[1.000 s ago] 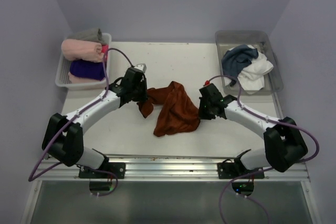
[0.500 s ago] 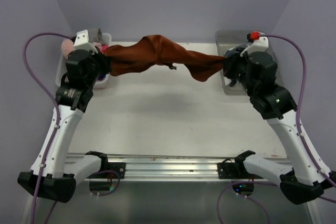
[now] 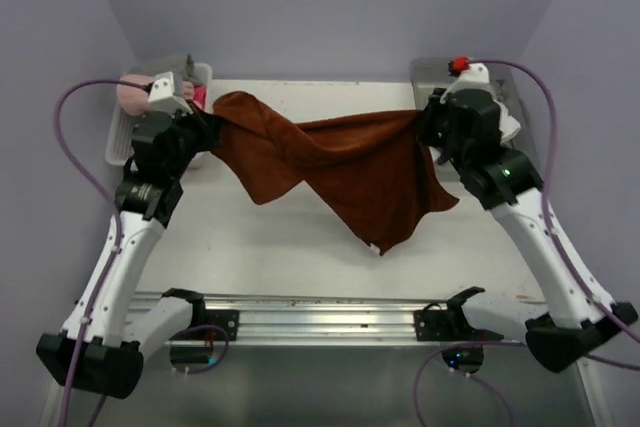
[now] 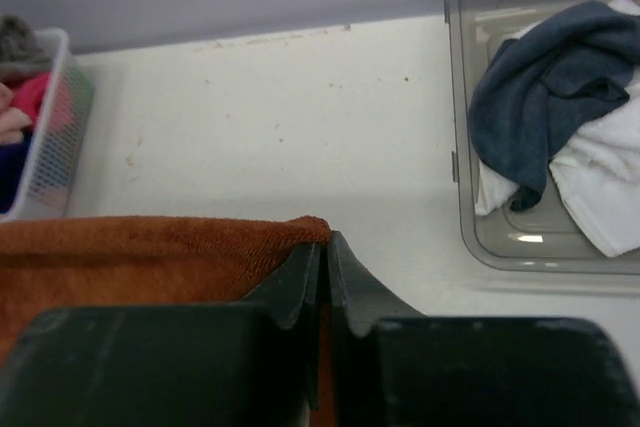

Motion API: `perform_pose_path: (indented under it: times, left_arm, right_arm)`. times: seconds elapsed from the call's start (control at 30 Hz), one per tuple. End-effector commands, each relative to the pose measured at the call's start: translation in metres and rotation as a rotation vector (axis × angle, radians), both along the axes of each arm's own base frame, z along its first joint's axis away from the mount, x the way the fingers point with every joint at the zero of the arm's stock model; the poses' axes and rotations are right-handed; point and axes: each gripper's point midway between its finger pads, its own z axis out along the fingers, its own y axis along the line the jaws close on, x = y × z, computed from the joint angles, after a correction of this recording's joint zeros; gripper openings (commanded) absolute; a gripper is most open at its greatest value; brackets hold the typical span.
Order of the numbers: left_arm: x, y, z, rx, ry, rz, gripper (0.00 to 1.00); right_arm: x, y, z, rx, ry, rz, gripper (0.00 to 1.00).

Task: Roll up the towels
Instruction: Flatten the towel

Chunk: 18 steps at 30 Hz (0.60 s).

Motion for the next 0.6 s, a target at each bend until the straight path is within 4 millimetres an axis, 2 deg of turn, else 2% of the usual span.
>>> perform_pose_path:
  times: [0.0,0.03,0.07,0.1,0.13,0.17,0.2,0.23,0.27,0.33,0.37,0.43,0.47,0.5,0.53,0.57]
  left_arm:
    - [0.036,-0.014,-0.081,-0.029,0.151,-0.039,0.00]
    - [0.041,-0.014,-0.093,-0.028,0.175,-0.035,0.00]
    - [0.047,-0.015,-0.116,-0.020,0.224,-0.031,0.00]
    - [0.049,-0.016,-0.125,-0.018,0.252,-0.033,0.00]
    - [0.051,-0.016,-0.135,-0.014,0.279,-0.032,0.00]
    - [0.052,-0.017,-0.148,-0.007,0.320,-0.034,0.00]
    - [0.051,-0.018,-0.153,-0.010,0.335,-0.039,0.00]
    - [0.051,-0.018,-0.158,-0.011,0.349,-0.037,0.00]
    - [0.049,-0.018,-0.166,-0.010,0.371,-0.034,0.00]
    - [0.049,-0.016,-0.175,-0.010,0.397,-0.019,0.00]
    - [0.048,-0.015,-0.178,-0.011,0.410,-0.016,0.00]
    - [0.047,-0.015,-0.181,-0.013,0.423,-0.013,0.00]
    - [0.046,-0.015,-0.184,-0.011,0.432,-0.013,0.00]
    - [0.046,-0.015,-0.183,-0.011,0.432,-0.013,0.00]
    - [0.046,-0.015,-0.184,-0.010,0.436,-0.012,0.00]
    - [0.044,-0.014,-0.186,-0.008,0.444,-0.009,0.00]
  right_arm:
    - [0.062,0.020,-0.061,-0.108,0.131,0.010,0.12]
    - [0.086,0.030,-0.105,-0.150,0.251,0.027,0.26]
    - [0.100,0.035,-0.100,-0.142,0.265,0.039,0.37]
    - [0.096,0.035,-0.121,-0.173,0.367,0.046,0.40]
    - [0.100,0.038,-0.135,-0.185,0.419,0.047,0.40]
    - [0.095,0.048,-0.158,-0.173,0.484,0.099,0.40]
    - [0.093,0.056,-0.164,-0.135,0.476,0.117,0.41]
    - [0.087,0.062,-0.171,-0.111,0.478,0.143,0.43]
    - [0.067,0.063,-0.191,-0.098,0.508,0.165,0.43]
    - [0.052,0.072,-0.203,-0.081,0.508,0.177,0.44]
    - [0.034,0.068,-0.227,-0.105,0.566,0.170,0.44]
    - [0.014,0.062,-0.237,-0.111,0.583,0.143,0.46]
    - [-0.005,0.052,-0.261,-0.124,0.637,0.127,0.50]
    - [-0.014,0.046,-0.257,-0.094,0.620,0.099,0.54]
    - [-0.023,0.041,-0.263,-0.087,0.628,0.083,0.59]
    - [-0.038,0.032,-0.280,-0.090,0.666,0.067,0.67]
